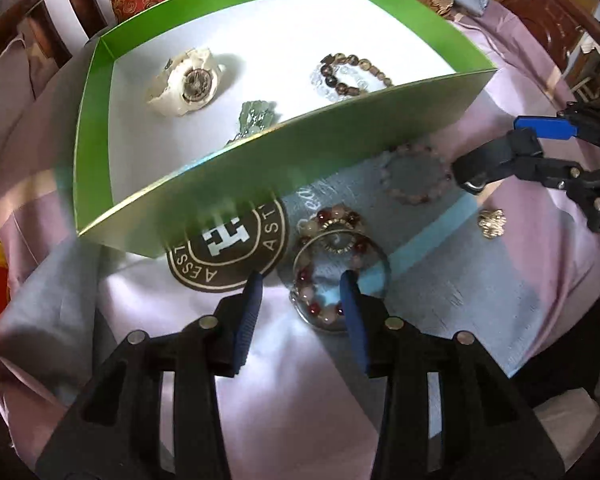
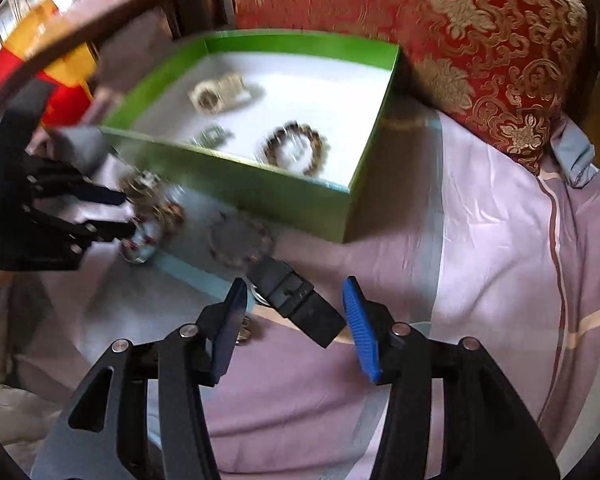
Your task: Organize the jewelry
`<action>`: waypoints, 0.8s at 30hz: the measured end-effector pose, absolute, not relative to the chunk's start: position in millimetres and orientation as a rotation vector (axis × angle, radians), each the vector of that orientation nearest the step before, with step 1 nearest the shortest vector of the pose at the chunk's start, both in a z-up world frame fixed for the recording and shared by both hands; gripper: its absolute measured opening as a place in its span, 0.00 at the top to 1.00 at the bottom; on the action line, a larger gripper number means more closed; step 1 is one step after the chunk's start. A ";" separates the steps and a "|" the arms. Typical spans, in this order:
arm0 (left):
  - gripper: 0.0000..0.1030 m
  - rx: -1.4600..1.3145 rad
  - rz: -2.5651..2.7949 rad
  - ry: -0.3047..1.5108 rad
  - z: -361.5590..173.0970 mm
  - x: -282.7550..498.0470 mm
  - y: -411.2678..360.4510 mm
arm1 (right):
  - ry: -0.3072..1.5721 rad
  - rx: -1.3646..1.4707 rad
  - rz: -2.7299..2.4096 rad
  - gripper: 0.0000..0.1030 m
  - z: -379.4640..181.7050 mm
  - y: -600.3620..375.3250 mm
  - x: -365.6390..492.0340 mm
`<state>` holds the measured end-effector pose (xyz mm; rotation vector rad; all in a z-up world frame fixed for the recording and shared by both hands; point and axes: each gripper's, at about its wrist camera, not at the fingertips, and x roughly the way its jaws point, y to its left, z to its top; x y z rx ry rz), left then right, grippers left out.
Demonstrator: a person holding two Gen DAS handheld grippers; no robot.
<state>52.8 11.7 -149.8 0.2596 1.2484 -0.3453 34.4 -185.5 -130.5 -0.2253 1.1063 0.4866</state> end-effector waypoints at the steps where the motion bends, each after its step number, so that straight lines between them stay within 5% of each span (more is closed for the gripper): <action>1: 0.61 0.260 -0.343 1.252 -151.0 53.4 10.8 | 1.106 -0.229 0.480 0.51 -132.5 -183.9 35.1; 3: 0.62 0.278 -0.335 1.257 -154.4 53.7 6.9 | 1.103 -0.238 0.467 0.54 -136.5 -180.9 35.0; 6: 0.77 0.300 -0.339 1.260 -157.2 52.3 0.9 | 1.112 -0.236 0.476 0.73 -137.5 -178.6 34.2; 11: 0.84 0.315 -0.340 1.252 -158.2 48.6 -2.4 | 1.106 -0.147 0.536 0.80 -131.5 -183.1 34.6; 24: 0.84 0.279 -0.340 1.282 -158.4 52.1 3.3 | 1.199 -0.119 0.419 0.76 -151.9 -183.9 47.0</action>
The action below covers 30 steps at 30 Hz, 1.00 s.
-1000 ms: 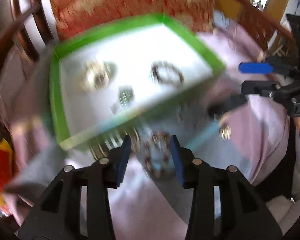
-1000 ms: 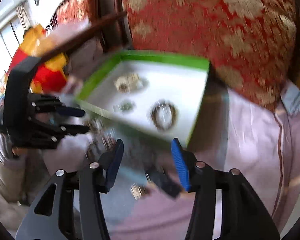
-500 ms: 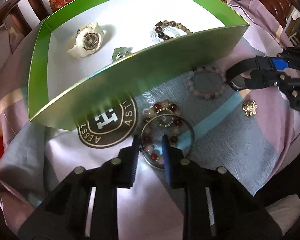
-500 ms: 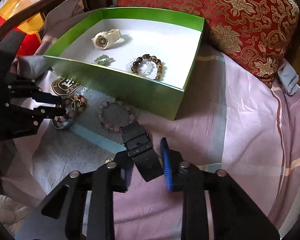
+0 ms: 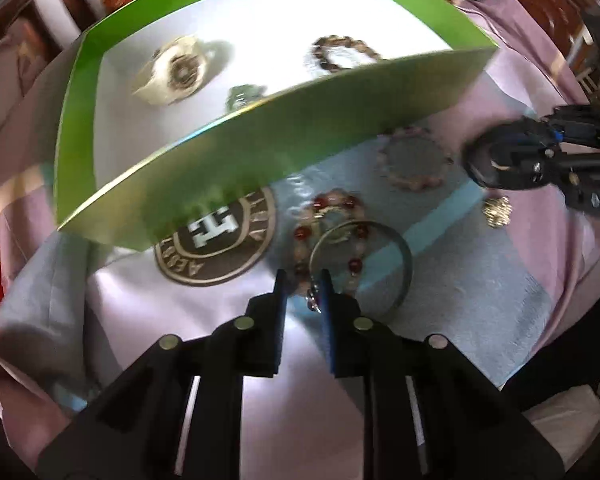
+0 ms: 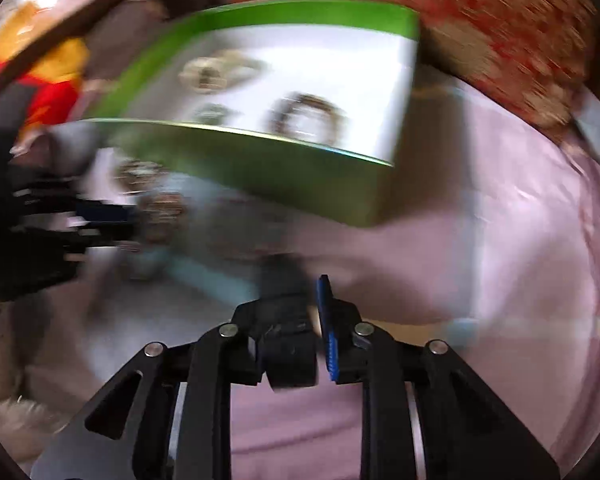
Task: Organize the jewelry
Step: 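Grasp the black strap watch with the right tool while the left tool reaches the red bead bracelet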
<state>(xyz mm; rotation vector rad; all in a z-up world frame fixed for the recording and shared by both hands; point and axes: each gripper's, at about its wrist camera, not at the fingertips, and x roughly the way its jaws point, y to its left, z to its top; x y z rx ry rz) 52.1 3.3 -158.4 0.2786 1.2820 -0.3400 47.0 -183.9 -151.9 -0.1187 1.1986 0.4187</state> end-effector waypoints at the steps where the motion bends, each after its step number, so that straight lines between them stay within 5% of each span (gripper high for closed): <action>1: 0.83 0.271 -0.333 1.279 -156.8 52.6 6.9 | 1.194 -0.119 0.392 0.74 -151.2 -186.6 48.4; 15: 0.82 0.200 -0.283 1.260 -144.5 53.3 40.9 | 1.007 0.082 0.445 0.70 -112.6 -209.3 44.3; 17: 0.75 0.222 -0.307 1.249 -143.7 49.5 33.8 | 1.010 0.079 0.535 0.70 -112.3 -196.8 39.1; 30: 0.69 0.237 -0.241 1.325 -157.6 54.6 40.8 | 1.186 -0.146 0.740 0.47 -149.7 -141.4 0.8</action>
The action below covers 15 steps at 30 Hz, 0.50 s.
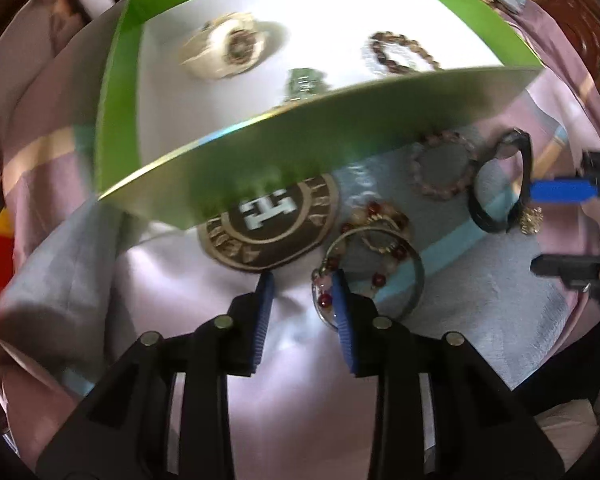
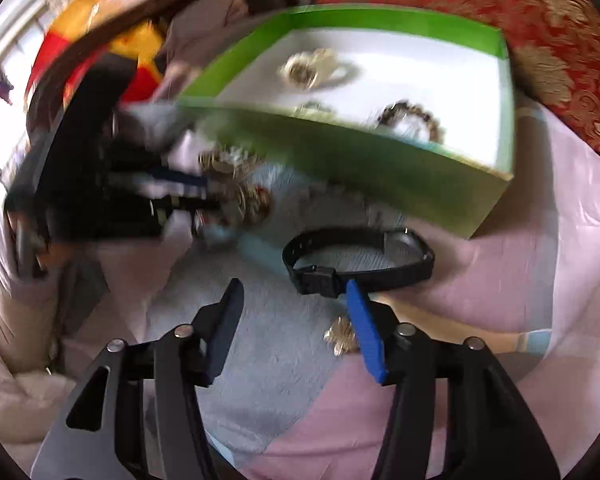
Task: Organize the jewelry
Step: 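Grasp the black strap watch with the right tool while the left tool reaches the red bead bracelet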
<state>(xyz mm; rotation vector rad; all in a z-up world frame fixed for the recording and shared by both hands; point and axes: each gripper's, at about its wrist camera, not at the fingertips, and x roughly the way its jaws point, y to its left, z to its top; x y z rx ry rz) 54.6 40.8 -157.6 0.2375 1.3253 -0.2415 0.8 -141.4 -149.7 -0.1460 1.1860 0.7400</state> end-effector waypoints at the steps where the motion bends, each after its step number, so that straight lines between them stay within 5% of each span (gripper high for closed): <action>1: 0.69 0.229 -0.231 1.330 -157.2 55.1 45.6 | 1.203 -0.161 0.719 0.47 -153.0 -142.6 1.9; 15: 0.66 0.225 -0.279 1.287 -147.9 49.7 45.9 | 1.057 -0.176 0.777 0.47 -118.3 -106.2 15.0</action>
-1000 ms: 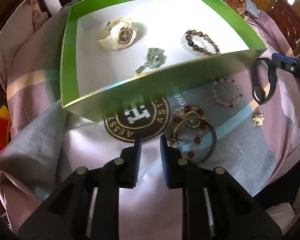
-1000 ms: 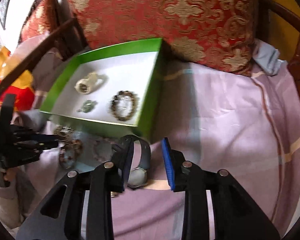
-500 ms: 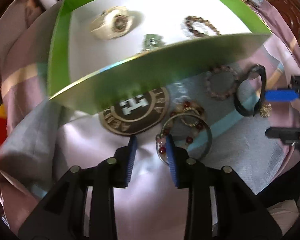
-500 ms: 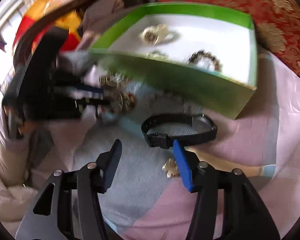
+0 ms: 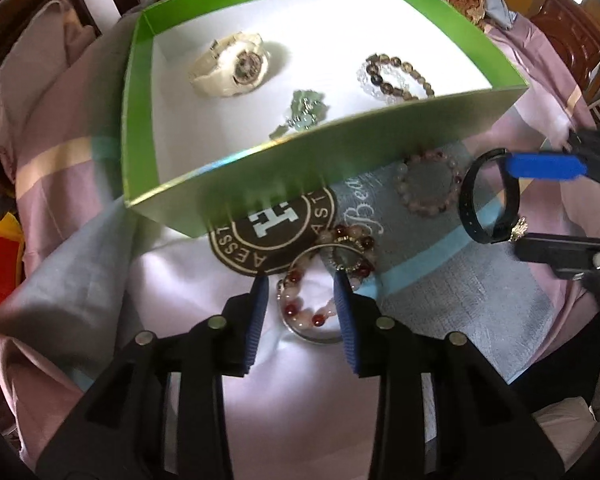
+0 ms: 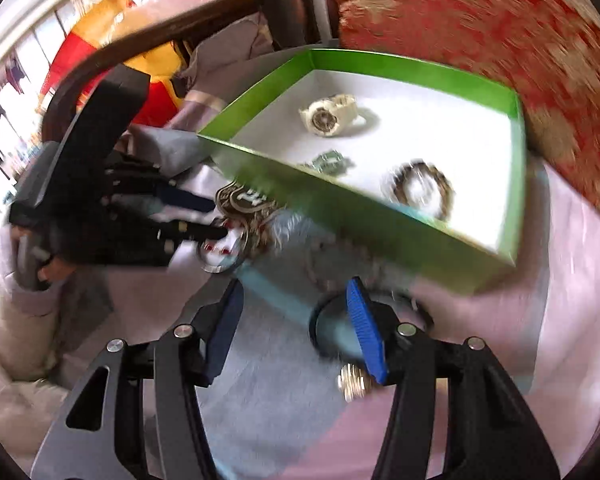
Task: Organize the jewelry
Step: 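Grasp the black strap watch with the right tool while the left tool reaches the red bead bracelet, then lift the black watch with the right tool while the left tool grasps the red bead bracelet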
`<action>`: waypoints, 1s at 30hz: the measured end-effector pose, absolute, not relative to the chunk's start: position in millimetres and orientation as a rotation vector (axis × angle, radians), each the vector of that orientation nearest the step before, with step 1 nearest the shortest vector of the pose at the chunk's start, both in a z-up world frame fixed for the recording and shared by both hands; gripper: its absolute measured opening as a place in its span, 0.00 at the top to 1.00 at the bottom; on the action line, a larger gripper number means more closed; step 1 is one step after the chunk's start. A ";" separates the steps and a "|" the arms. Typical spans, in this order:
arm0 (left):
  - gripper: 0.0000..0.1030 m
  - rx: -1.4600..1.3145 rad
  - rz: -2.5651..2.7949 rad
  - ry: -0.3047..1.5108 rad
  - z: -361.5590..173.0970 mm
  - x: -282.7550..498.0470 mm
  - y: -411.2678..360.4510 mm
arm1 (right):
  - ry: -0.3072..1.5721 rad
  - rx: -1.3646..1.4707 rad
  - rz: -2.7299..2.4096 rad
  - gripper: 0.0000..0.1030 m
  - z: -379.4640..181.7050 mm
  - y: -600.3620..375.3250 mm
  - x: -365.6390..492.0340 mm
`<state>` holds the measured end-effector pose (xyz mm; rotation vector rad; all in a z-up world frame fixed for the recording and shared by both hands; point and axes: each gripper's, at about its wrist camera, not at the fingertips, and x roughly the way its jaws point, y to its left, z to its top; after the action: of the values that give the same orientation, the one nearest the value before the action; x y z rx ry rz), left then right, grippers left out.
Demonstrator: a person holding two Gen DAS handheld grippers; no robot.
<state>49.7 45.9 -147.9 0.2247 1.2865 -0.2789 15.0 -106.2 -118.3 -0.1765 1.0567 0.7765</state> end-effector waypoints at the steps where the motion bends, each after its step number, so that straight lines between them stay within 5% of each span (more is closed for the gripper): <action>1: 0.64 0.233 -0.280 1.296 -150.9 53.8 44.3 | 1.073 -0.215 0.771 0.49 -124.1 -93.2 22.3; 7: 0.45 0.253 -0.292 1.321 -160.9 60.3 37.4 | 1.124 -0.382 0.699 0.54 -165.0 -70.8 26.7; 22: 0.44 0.220 -0.405 1.267 -150.2 51.1 16.6 | 1.119 -0.222 0.689 0.54 -125.1 -152.9 21.0; 24: 0.49 0.243 -0.409 1.285 -157.9 51.4 7.4 | 1.130 -0.234 0.654 0.54 -126.2 -158.0 20.2; 27: 0.67 0.281 -0.384 1.294 -163.2 46.7 -0.9 | 1.165 -0.253 0.602 0.54 -138.1 -160.9 25.2; 29: 0.91 0.247 -0.401 1.299 -159.8 47.9 2.8 | 1.180 -0.265 0.593 0.54 -141.7 -159.0 20.8; 30: 0.92 0.238 -0.398 1.292 -157.6 49.1 3.1 | 1.185 -0.272 0.594 0.54 -143.4 -158.1 20.4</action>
<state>49.1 3.1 -157.6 0.2382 1.2920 -0.3983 20.4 -158.1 -143.4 -0.2716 1.1849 0.5940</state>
